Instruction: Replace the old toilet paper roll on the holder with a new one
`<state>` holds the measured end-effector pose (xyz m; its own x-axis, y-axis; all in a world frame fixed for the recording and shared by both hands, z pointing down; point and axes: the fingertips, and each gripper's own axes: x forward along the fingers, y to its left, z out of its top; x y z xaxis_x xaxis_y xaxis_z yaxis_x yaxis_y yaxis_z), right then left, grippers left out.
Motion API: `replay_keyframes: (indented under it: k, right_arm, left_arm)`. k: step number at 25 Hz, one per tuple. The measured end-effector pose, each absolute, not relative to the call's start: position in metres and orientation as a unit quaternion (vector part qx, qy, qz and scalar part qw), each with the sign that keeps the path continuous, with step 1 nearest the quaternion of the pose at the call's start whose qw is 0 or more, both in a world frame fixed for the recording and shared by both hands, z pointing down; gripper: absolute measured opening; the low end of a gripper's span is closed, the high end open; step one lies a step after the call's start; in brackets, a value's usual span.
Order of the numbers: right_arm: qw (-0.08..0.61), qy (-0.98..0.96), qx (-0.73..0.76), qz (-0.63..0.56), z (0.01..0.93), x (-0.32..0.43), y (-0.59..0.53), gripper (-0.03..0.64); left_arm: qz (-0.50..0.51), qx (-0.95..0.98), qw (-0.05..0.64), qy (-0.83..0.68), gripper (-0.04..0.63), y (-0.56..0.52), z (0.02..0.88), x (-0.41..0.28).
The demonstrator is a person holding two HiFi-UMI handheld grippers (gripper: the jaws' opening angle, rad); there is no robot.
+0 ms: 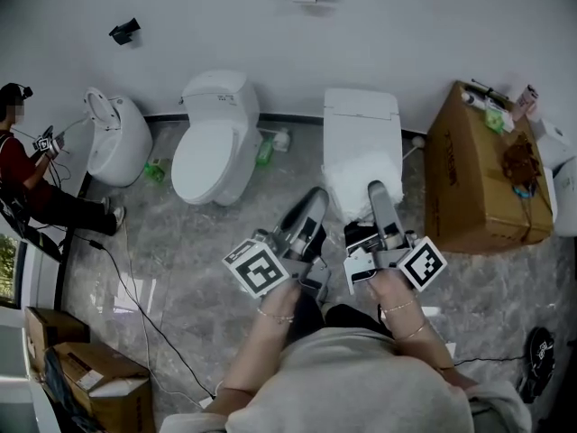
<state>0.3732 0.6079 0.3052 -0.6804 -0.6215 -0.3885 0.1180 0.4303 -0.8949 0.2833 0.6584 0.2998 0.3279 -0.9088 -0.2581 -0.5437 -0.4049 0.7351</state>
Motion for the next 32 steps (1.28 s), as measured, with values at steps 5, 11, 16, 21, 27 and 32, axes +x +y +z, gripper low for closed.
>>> replay_keyframes:
  k: [5, 11, 16, 21, 27, 32]
  right_arm:
    - [0.375, 0.758, -0.167, -0.507, 0.309, 0.339, 0.569, 0.423]
    - [0.399, 0.748, -0.173, -0.501, 0.302, 0.283, 0.505, 0.423]
    - [0.407, 0.757, -0.190, -0.474, 0.290, 0.241, 0.448, 0.423]
    - [0.429, 0.752, -0.205, -0.457, 0.287, 0.209, 0.404, 0.423]
    - [0.414, 0.756, -0.226, -0.454, 0.291, 0.172, 0.373, 0.423]
    - [0.401, 0.762, -0.235, -0.451, 0.300, 0.151, 0.335, 0.423]
  left_arm:
    - [-0.318, 0.797, 0.254, -0.446, 0.041, 0.616, 0.298, 0.262]
    - [-0.313, 0.814, 0.250, -0.421, 0.041, 0.548, 0.288, 0.203]
    - [-0.304, 0.825, 0.253, -0.403, 0.041, 0.488, 0.278, 0.157]
    - [-0.288, 0.841, 0.252, -0.384, 0.041, 0.444, 0.275, 0.122]
    - [-0.281, 0.840, 0.266, -0.381, 0.041, 0.408, 0.282, 0.087]
    - [-0.288, 0.832, 0.271, -0.389, 0.041, 0.372, 0.293, 0.066]
